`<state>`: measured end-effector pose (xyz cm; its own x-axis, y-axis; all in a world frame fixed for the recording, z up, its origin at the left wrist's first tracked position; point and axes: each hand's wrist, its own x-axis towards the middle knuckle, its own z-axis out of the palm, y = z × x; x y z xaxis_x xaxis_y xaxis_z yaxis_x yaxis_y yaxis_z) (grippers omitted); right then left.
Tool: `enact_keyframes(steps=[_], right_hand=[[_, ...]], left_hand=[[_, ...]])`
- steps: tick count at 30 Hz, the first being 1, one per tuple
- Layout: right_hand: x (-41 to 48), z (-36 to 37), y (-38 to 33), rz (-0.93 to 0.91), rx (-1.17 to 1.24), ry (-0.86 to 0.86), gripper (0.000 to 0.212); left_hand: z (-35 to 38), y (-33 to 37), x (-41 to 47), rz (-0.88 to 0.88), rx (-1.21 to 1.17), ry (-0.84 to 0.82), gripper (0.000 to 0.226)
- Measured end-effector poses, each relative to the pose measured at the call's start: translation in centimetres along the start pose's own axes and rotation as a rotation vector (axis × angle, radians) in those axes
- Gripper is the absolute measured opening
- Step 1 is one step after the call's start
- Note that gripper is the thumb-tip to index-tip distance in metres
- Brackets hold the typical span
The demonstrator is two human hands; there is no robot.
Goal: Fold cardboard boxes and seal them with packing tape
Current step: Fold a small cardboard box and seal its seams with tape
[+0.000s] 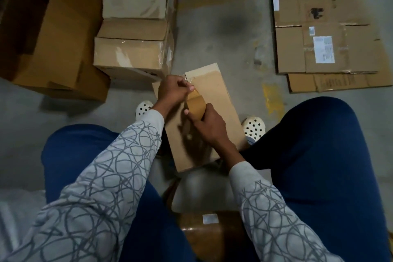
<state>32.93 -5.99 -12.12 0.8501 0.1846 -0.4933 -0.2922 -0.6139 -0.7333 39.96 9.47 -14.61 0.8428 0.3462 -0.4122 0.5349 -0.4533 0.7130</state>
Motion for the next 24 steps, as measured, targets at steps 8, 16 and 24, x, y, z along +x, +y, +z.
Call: enact_keyframes(steps=[8, 16, 24], right_hand=[[3.6, 0.9, -1.5, -0.114, 0.094, 0.072, 0.042], [6.9, 0.8, -2.7, -0.169, 0.08, 0.037, 0.043], [8.2, 0.7, -3.8, -0.135, 0.051, -0.034, 0.048]], left_hand=[[-0.3, -0.3, 5.0, 0.023, -0.05, 0.103, 0.017], [-1.1, 0.3, 8.5, 0.027, -0.012, 0.106, 0.009], [-1.6, -0.1, 10.3, 0.074, 0.124, 0.01, 0.012]])
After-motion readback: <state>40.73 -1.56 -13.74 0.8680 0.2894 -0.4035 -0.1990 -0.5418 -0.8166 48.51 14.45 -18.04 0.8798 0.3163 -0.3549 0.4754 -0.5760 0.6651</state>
